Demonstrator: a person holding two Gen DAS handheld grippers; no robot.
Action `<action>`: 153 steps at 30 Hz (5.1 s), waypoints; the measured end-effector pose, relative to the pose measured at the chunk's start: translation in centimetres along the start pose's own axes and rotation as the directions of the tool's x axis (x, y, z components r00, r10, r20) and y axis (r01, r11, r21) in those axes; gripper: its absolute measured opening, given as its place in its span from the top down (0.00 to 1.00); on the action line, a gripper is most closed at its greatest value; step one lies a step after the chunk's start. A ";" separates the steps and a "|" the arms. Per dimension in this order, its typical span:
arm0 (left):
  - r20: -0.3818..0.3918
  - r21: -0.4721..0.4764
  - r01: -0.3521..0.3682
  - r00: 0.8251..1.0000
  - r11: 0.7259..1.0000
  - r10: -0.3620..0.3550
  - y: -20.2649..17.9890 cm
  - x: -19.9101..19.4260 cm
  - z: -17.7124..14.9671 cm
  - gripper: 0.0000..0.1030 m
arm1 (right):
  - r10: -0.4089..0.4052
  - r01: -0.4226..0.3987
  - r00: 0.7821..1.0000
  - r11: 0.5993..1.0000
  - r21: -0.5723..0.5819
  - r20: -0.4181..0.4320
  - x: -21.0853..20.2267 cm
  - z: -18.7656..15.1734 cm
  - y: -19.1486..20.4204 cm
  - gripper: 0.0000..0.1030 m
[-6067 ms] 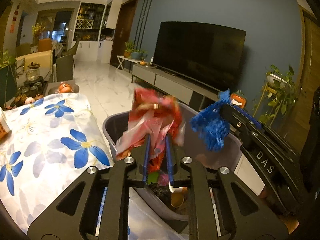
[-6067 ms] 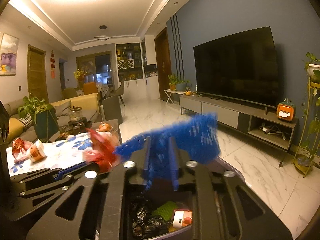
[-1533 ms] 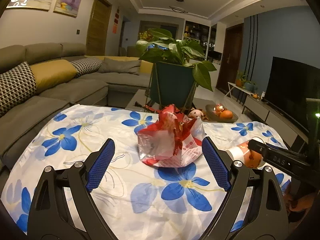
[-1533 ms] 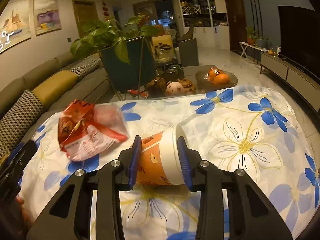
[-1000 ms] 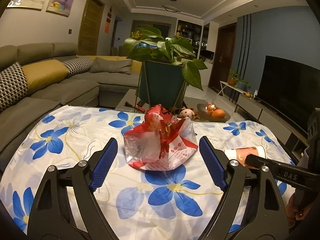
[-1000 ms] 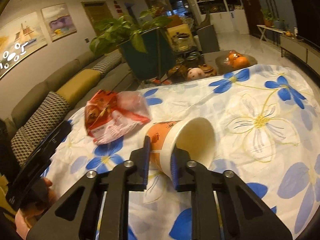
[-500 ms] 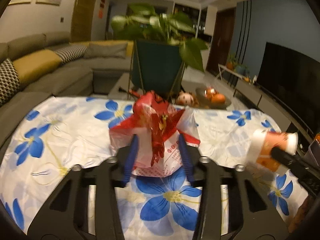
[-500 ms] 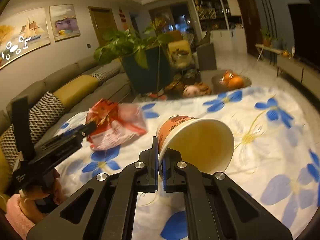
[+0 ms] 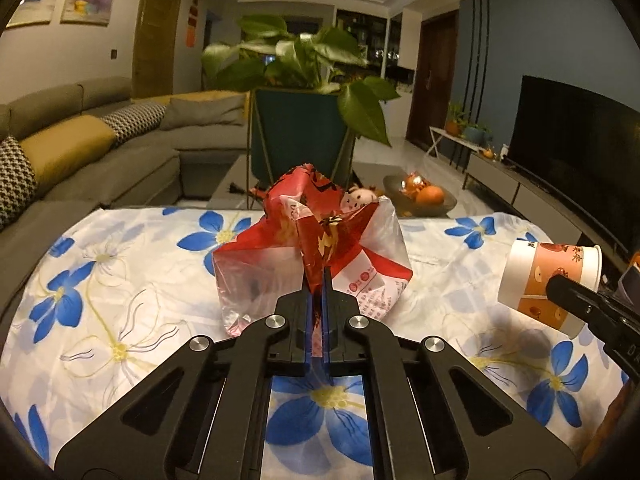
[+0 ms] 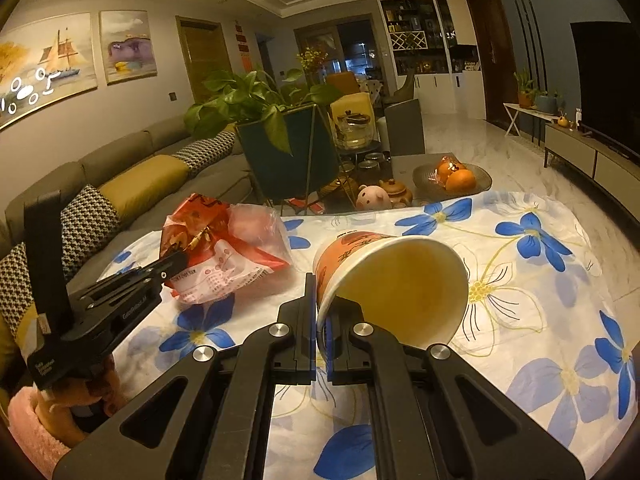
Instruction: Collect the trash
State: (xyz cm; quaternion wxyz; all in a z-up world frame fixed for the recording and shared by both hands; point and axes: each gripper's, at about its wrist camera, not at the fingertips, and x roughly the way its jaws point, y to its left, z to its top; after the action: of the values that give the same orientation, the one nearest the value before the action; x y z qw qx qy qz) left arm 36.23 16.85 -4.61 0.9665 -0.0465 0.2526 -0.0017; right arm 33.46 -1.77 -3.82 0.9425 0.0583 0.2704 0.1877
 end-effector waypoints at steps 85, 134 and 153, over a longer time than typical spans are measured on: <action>0.088 0.162 0.260 0.957 0.952 -0.277 -30.4 -18.5 -8.6 0.13 | -0.466 0.443 0.858 0.884 0.146 0.217 -30.9 -9.0 -17.2 0.17; 0.166 0.075 0.096 0.980 0.993 -0.107 -17.1 -37.8 -17.1 0.07 | -0.440 0.451 0.854 0.892 0.027 0.279 -40.7 -17.7 0.5 0.13; 0.169 0.076 0.110 0.978 0.991 -0.121 -17.3 -38.4 -16.8 0.07 | -0.441 0.453 0.850 0.891 0.028 0.288 -41.0 -17.7 0.7 0.12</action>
State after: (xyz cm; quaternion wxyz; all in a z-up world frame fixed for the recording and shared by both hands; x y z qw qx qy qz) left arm -5.12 -0.83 1.13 0.9840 -0.0289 0.1644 -0.0621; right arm -8.31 -16.84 1.34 0.9902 0.0013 0.1332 -0.0413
